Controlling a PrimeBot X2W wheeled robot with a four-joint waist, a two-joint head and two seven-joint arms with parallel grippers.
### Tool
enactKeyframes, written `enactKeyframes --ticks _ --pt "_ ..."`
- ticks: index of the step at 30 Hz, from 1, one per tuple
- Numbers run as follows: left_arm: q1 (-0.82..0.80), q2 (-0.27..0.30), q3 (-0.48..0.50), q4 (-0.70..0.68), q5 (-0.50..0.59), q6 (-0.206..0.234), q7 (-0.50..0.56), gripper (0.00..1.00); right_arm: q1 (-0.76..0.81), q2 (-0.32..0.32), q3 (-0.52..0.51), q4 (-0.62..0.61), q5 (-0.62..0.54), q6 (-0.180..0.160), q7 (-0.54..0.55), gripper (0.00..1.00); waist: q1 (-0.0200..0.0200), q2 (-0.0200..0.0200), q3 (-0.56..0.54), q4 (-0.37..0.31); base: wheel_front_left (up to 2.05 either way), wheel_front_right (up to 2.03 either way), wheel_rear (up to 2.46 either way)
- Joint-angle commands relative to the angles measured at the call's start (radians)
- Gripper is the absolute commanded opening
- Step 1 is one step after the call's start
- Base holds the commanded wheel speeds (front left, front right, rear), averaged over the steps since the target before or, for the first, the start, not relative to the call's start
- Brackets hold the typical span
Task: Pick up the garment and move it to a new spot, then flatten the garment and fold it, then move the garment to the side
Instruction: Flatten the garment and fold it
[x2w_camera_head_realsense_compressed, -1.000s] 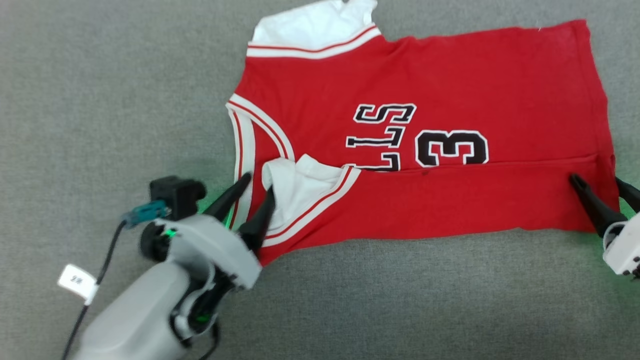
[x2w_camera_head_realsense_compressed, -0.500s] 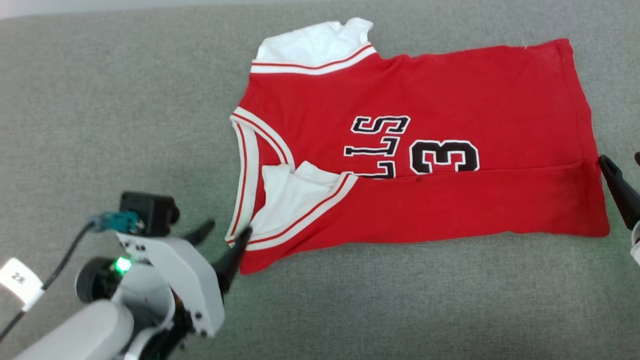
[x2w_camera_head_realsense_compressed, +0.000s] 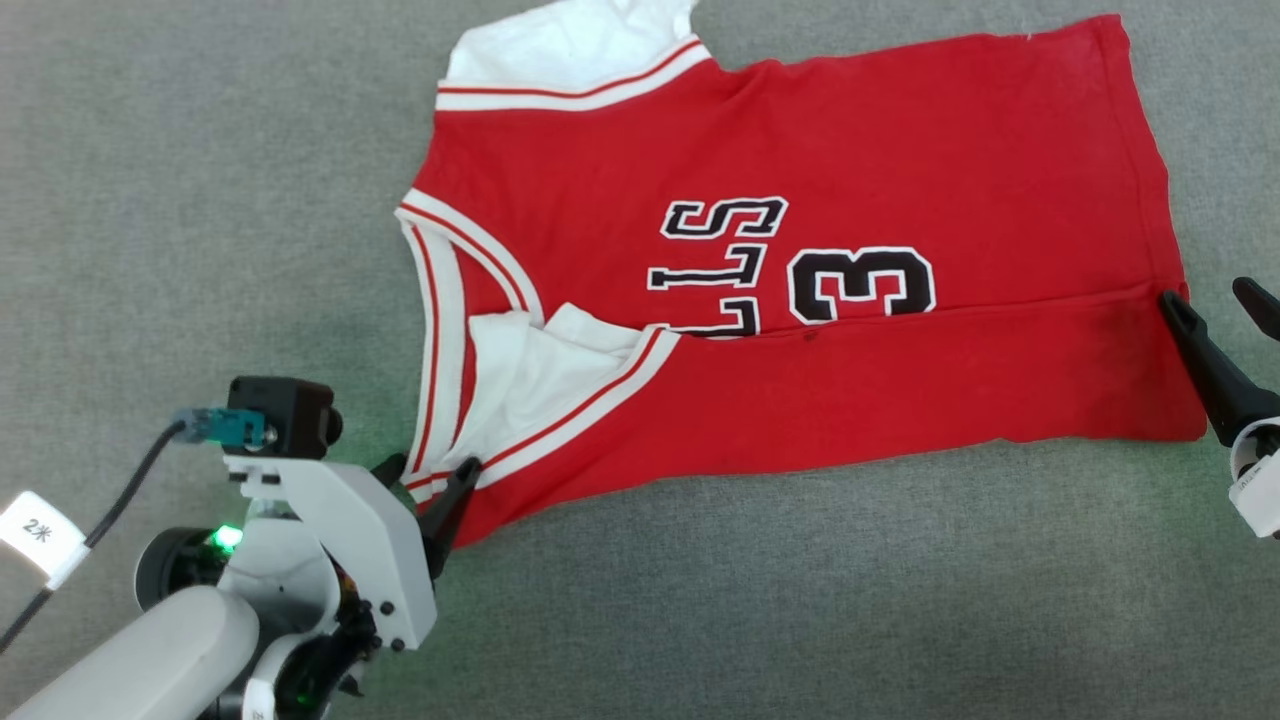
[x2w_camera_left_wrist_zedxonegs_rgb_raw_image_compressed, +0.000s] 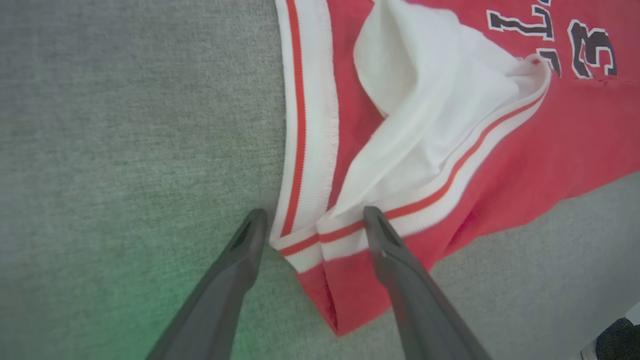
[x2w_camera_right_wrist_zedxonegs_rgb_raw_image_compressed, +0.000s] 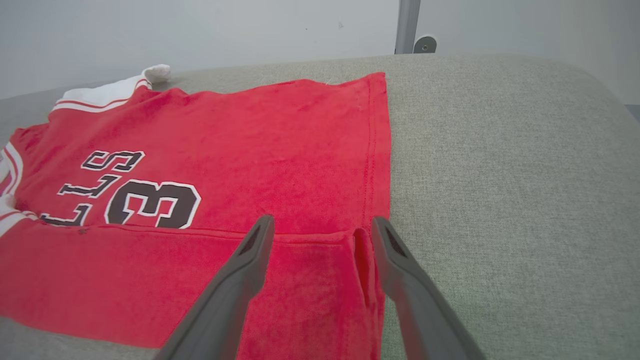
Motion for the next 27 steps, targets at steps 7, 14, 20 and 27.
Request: enactKeyframes --ticks 7,14,20,27 --pt "0.015 -0.035 -0.025 0.058 -0.039 -0.059 0.018 1.0 -0.006 0.002 -0.026 -0.024 -0.019 -0.001 0.02 1.0 0.0 0.0 0.019 -0.014 0.0 0.0 0.0" --pt "0.034 -0.051 -0.035 0.069 -0.058 -0.09 0.014 0.0 0.025 -0.025 -0.033 -0.047 -0.016 -0.001 0.102 1.0 0.0 0.0 0.006 -0.013 0.0 0.0 0.0" --pt "0.037 -0.06 -0.035 0.072 -0.057 -0.102 0.003 0.0 0.08 -0.098 -0.03 -0.099 0.006 -0.001 0.337 1.0 0.0 0.0 0.005 -0.007 0.0 0.0 0.0" --pt "0.01 -0.084 -0.045 0.081 -0.044 -0.122 -0.001 0.0 0.044 -0.112 -0.03 -0.084 0.001 -0.001 0.477 1.0 0.0 0.0 0.016 0.018 0.0 0.0 0.0"
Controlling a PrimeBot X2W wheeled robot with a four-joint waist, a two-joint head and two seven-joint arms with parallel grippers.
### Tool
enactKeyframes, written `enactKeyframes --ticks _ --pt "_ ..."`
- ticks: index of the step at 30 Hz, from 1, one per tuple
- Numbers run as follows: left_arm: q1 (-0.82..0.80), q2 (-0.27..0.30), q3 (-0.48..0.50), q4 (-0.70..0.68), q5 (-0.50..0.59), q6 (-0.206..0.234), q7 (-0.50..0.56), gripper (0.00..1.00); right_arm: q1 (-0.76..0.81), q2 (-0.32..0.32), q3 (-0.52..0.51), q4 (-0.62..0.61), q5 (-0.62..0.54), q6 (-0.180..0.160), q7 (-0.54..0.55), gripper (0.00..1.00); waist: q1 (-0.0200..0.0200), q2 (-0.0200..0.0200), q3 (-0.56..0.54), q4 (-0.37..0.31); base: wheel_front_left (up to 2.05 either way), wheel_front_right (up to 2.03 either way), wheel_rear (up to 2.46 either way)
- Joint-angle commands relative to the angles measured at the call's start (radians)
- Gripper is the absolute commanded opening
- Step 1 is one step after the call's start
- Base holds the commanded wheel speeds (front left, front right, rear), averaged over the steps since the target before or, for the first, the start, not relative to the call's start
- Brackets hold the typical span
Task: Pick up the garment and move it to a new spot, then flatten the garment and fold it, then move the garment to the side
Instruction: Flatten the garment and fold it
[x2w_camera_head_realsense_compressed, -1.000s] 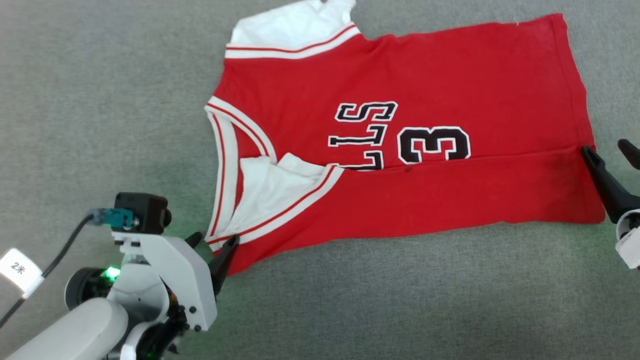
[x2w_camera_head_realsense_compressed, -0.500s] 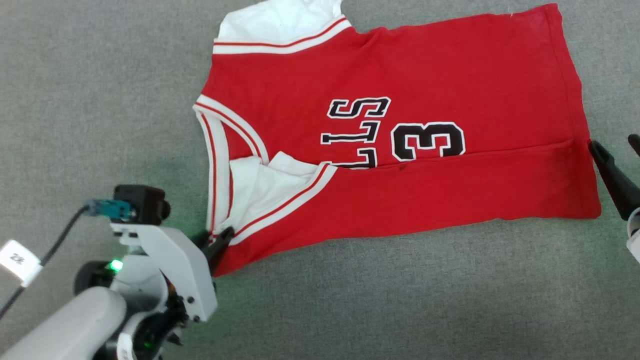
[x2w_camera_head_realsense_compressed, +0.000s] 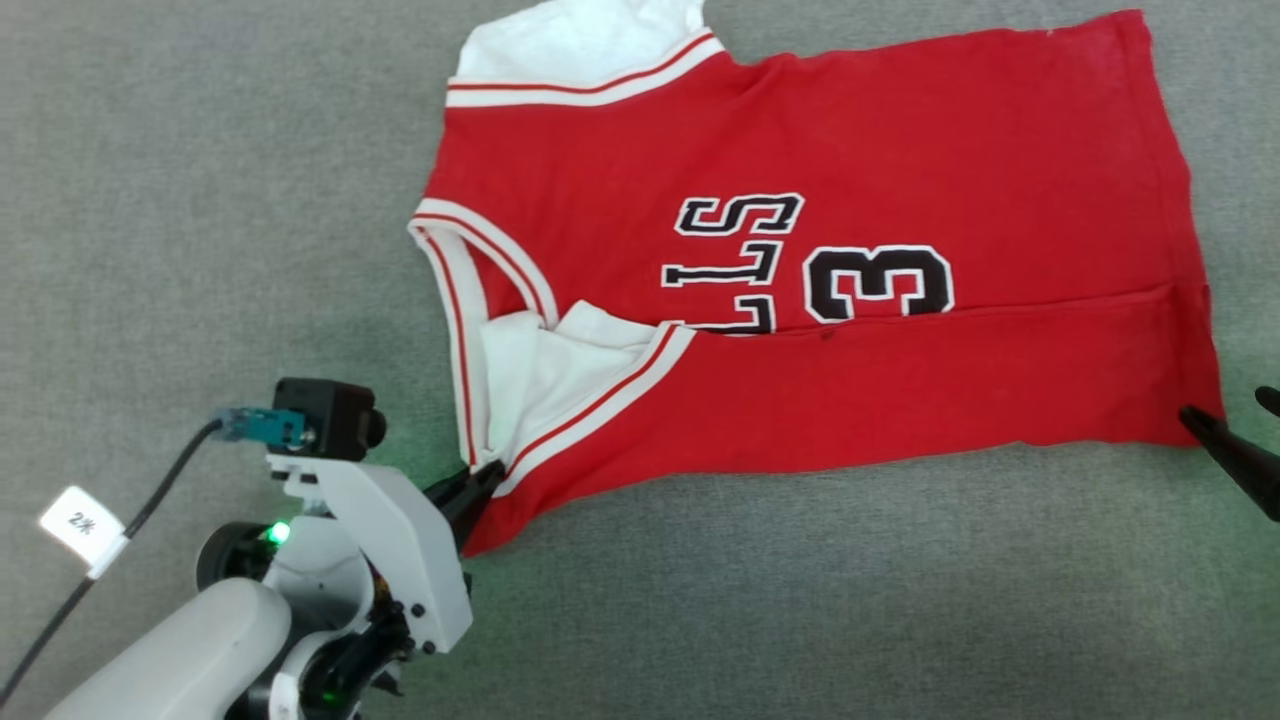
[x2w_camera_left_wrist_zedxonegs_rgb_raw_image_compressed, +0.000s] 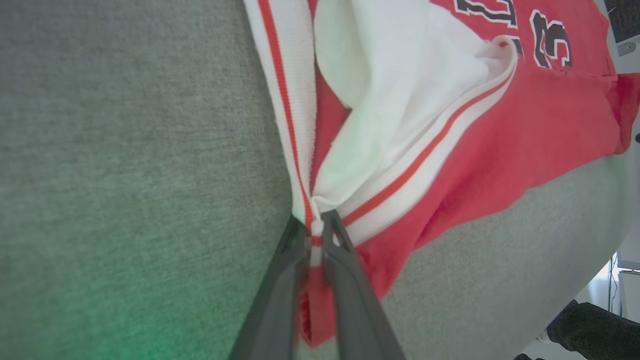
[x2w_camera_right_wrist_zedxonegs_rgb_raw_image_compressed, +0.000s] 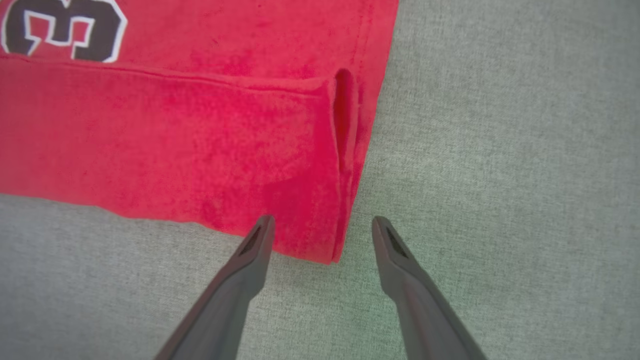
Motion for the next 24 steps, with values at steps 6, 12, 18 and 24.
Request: enactKeyframes --ticks 6,12,18,24 --pt "-0.01 -0.046 -0.037 0.043 0.015 -0.027 0.002 0.0 -0.048 0.023 0.013 0.095 -0.032 -0.001 0.05 1.0 0.0 0.0 0.01 0.037 0.0 0.0 0.0" --pt "-0.022 -0.061 -0.046 0.067 0.021 -0.038 -0.002 0.0 -0.067 0.031 0.04 0.169 -0.026 -0.001 0.052 0.13 0.0 0.0 0.019 0.055 0.0 0.0 0.0" --pt "-0.008 -0.066 -0.035 0.069 0.001 -0.053 -0.013 0.0 -0.07 0.025 0.045 0.181 -0.013 -0.001 0.026 0.0 0.0 0.0 0.007 0.057 0.0 0.0 0.0" --pt "0.039 -0.032 -0.003 0.019 -0.034 -0.049 -0.028 0.0 -0.03 0.017 0.037 0.165 -0.007 -0.001 0.012 0.0 0.0 0.0 -0.025 0.056 0.0 0.0 0.0"
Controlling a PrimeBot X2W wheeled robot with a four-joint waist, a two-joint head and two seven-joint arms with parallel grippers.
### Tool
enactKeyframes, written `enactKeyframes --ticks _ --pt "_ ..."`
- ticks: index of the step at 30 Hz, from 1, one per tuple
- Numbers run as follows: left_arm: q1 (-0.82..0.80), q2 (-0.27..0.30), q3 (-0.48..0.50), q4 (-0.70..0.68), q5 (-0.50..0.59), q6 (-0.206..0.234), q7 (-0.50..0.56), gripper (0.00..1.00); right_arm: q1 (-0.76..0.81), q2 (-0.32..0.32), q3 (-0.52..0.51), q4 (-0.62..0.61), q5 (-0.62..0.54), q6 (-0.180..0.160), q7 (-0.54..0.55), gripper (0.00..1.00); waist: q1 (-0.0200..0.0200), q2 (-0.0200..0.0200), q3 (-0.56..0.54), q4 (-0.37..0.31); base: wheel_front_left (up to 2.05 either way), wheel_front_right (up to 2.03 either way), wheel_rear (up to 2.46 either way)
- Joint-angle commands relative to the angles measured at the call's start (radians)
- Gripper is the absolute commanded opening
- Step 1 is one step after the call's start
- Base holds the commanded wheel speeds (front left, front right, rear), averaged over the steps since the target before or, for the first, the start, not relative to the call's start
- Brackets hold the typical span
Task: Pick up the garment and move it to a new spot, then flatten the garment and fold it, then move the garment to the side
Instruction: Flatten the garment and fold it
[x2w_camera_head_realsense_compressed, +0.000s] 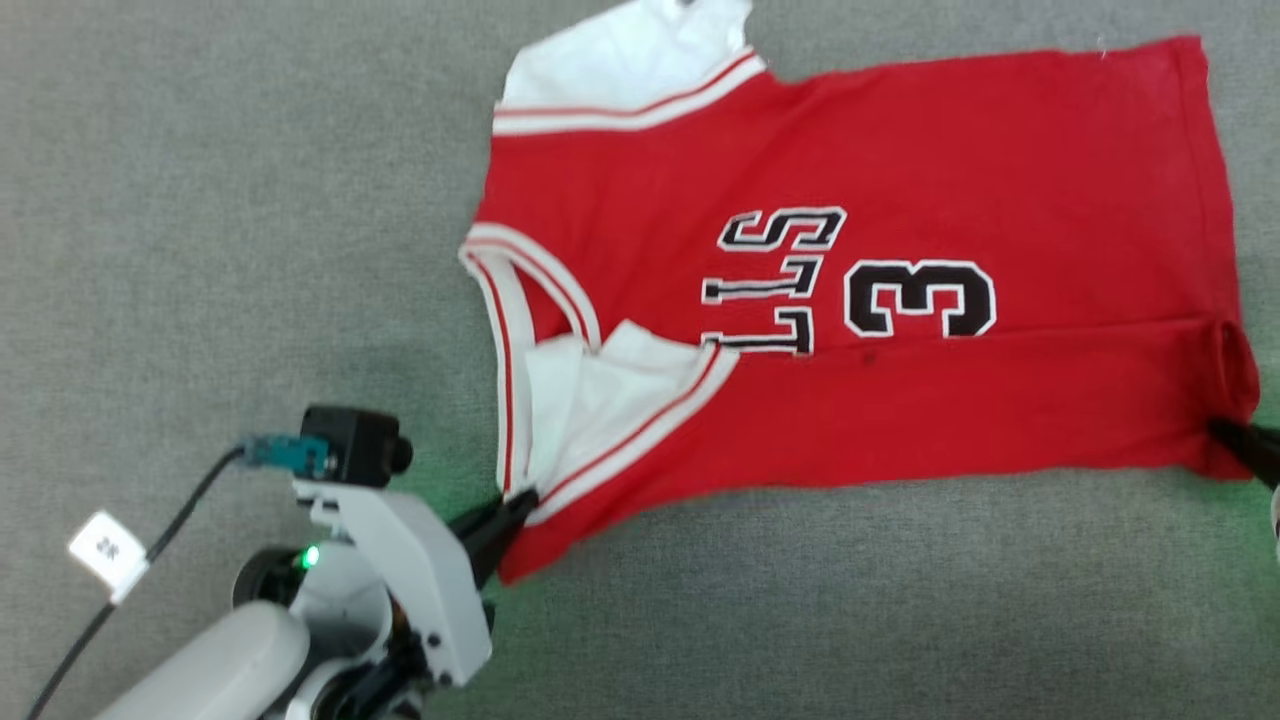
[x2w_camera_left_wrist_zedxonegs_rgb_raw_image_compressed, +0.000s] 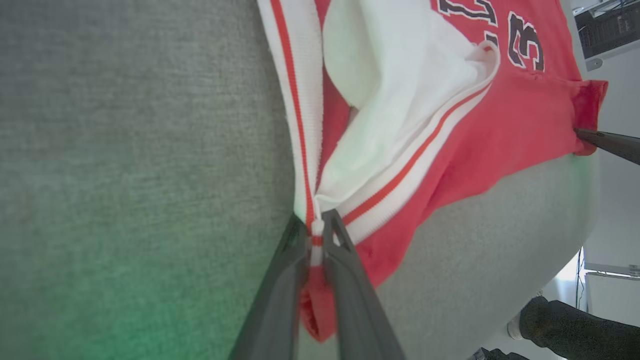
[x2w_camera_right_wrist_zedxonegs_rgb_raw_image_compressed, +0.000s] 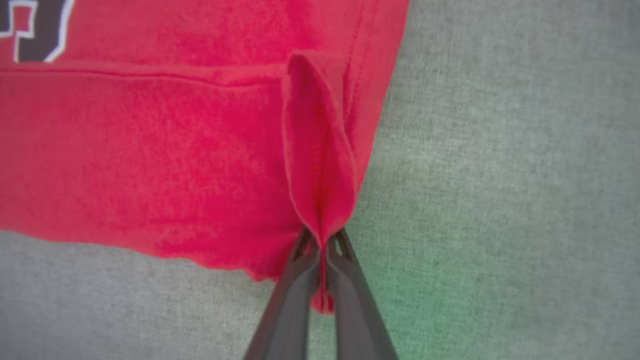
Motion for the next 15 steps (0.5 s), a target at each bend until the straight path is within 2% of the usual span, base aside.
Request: enactKeyframes --ticks 1,9,13,14,15 --pt "0.039 0.021 -0.001 -0.021 -0.012 0.01 0.003 0.0 0.043 -0.002 0.0 -0.002 0.003 -0.001 0.007 0.0 0.0 -0.0001 -0.018 0.001 0.0 0.0 0.0" --pt "0.133 0.081 0.016 -0.15 -0.029 0.062 -0.014 0.0 0.157 -0.015 -0.043 -0.091 0.026 -0.001 0.048 0.0 0.0 -0.0001 -0.036 0.002 0.0 0.0 0.0" --pt "0.172 0.085 0.023 -0.2 -0.044 0.083 -0.03 0.0 0.203 -0.008 -0.07 -0.134 0.031 -0.001 0.063 0.0 0.0 -0.0001 -0.043 -0.001 0.0 0.0 0.0" --pt "0.179 0.08 0.029 -0.207 -0.046 0.085 -0.039 0.0 0.211 -0.005 -0.078 -0.139 0.025 -0.001 0.06 0.17 0.0 -0.0001 -0.046 0.0 0.0 0.0 0.0" --pt "0.183 0.078 0.033 -0.21 -0.045 0.089 -0.046 0.0 0.217 -0.001 -0.086 -0.146 0.016 -0.001 0.051 0.5 0.0 -0.0001 -0.051 0.001 0.0 0.0 0.0"
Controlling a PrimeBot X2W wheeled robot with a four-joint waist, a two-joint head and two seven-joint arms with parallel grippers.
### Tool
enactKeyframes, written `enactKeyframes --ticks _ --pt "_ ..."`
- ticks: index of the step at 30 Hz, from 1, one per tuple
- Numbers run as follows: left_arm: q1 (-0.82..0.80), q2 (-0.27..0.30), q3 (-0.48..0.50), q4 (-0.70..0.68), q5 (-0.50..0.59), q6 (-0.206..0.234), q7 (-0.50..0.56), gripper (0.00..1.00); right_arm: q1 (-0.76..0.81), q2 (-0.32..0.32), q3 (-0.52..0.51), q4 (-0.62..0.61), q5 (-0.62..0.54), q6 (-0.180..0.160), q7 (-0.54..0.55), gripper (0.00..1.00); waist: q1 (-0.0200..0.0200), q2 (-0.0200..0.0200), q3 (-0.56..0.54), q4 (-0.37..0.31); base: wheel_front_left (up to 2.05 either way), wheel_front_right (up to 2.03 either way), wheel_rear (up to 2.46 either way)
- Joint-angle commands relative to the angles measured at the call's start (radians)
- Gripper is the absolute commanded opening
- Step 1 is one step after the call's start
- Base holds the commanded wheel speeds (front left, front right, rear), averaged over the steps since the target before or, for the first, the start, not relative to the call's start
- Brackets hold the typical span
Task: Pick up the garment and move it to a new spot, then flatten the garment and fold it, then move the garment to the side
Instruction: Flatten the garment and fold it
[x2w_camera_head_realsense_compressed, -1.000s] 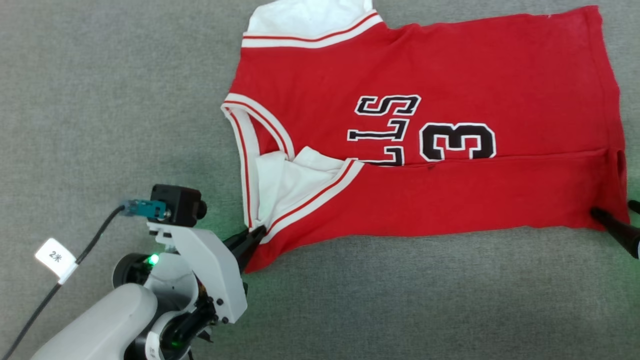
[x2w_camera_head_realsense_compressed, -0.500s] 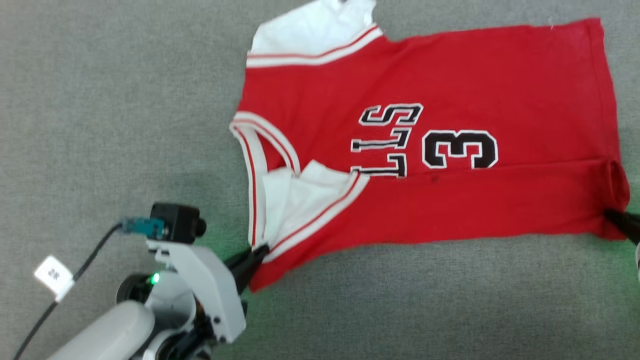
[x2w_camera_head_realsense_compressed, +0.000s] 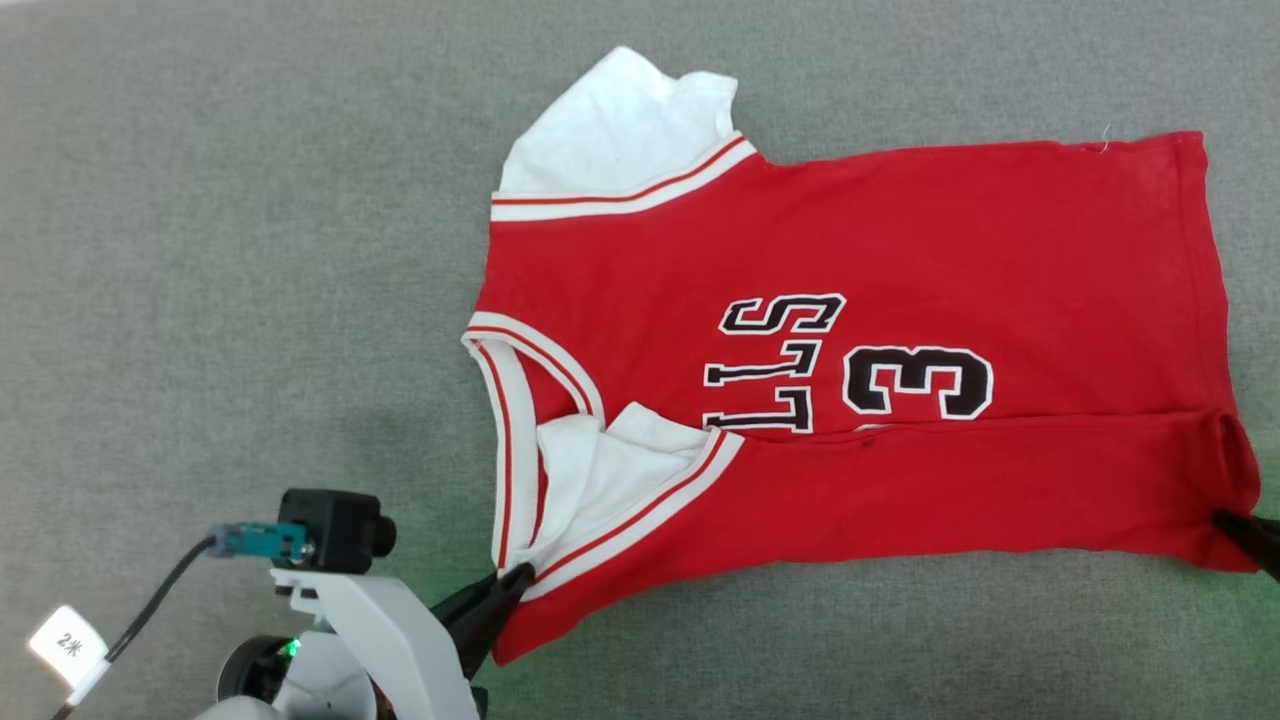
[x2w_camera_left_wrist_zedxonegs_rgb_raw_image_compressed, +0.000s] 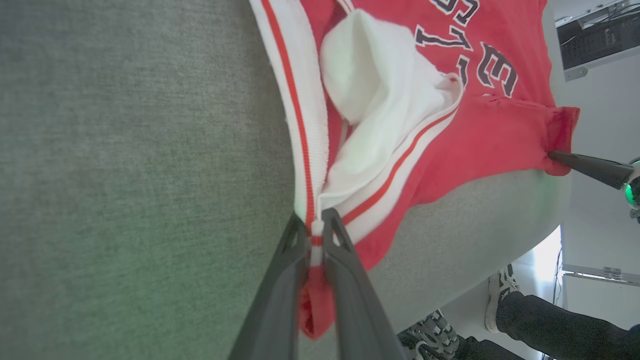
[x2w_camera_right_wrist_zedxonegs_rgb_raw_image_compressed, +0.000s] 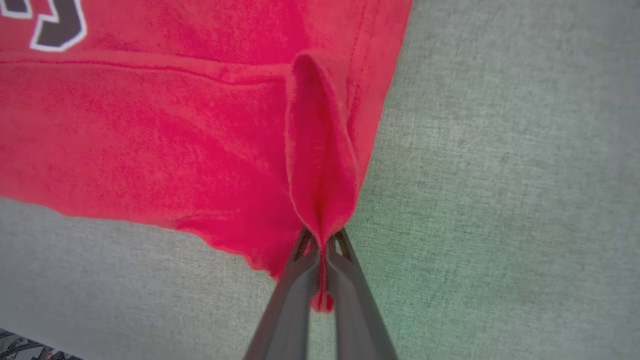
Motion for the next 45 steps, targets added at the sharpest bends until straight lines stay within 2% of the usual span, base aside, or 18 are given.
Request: enactKeyframes --ticks 1,2,4,8,11,15,19,26,29,32,39,45 --pt "0.014 -0.002 0.008 -0.007 0.004 0.008 -0.015 0.35 0.019 0.017 -0.029 -0.009 -0.018 -0.001 -0.021 1.0 0.0 0.0 -0.015 0.003 0.0 0.0 0.0" --pt "0.009 -0.004 0.009 -0.007 0.012 0.004 -0.024 1.0 0.03 0.028 -0.052 -0.01 -0.023 -0.001 -0.034 1.0 0.0 0.0 -0.024 0.011 0.0 0.0 0.0" --pt "0.007 -0.006 0.026 -0.006 0.008 0.007 -0.042 1.0 0.056 0.044 -0.085 -0.036 -0.03 -0.001 -0.051 1.0 0.0 0.0 -0.041 0.022 0.0 0.0 0.0" --pt "-0.008 0.038 0.08 -0.021 0.021 0.01 -0.072 1.0 0.106 0.061 -0.149 -0.124 -0.053 -0.001 -0.091 1.0 0.0 0.0 -0.074 0.025 0.0 0.0 0.0" --pt "-0.043 0.063 0.108 -0.022 0.031 0.006 -0.074 1.0 0.112 0.075 -0.156 -0.176 -0.068 -0.001 -0.114 1.0 0.0 0.0 -0.085 0.017 0.0 0.0 0.0" --pt "-0.158 0.109 0.128 0.023 0.034 -0.048 0.002 1.0 0.064 0.105 -0.112 -0.246 -0.11 -0.001 -0.16 1.0 0.0 0.0 -0.087 -0.016 0.0 0.0 0.0" --pt "-0.345 0.095 0.134 0.127 0.026 -0.11 0.107 1.0 0.01 0.121 -0.015 -0.27 -0.113 -0.001 -0.167 1.0 0.0 0.0 -0.057 -0.062 0.0 0.0 0.0" --pt "-0.707 0.007 0.072 0.429 0.12 -0.22 0.251 1.0 -0.096 0.129 0.081 -0.245 -0.104 -0.001 -0.208 1.0 0.0 0.0 0.025 -0.143 0.0 0.0 0.0" --pt "-0.837 -0.025 0.014 0.578 0.19 -0.294 0.3 1.0 -0.14 0.136 0.101 -0.229 -0.098 -0.001 -0.242 1.0 0.0 0.0 0.061 -0.176 0.0 0.0 0.0" --pt "-0.927 -0.068 -0.023 0.729 0.213 -0.349 0.35 1.0 -0.183 0.151 0.127 -0.209 -0.102 -0.001 -0.286 1.0 0.0 0.0 0.089 -0.207 0.0 0.0 0.0" --pt "-1.056 -0.12 -0.08 1.0 0.246 -0.469 0.416 1.0 -0.253 0.173 0.197 -0.15 -0.103 -0.001 -0.375 1.0 0.0 0.0 0.138 -0.274 0.0 0.0 0.0" --pt "-1.098 -0.159 -0.101 1.151 0.229 -0.518 0.457 1.0 -0.274 0.171 0.22 -0.108 -0.094 -0.001 -0.418 1.0 0.0 0.0 0.16 -0.31 0.0 0.0 0.0"
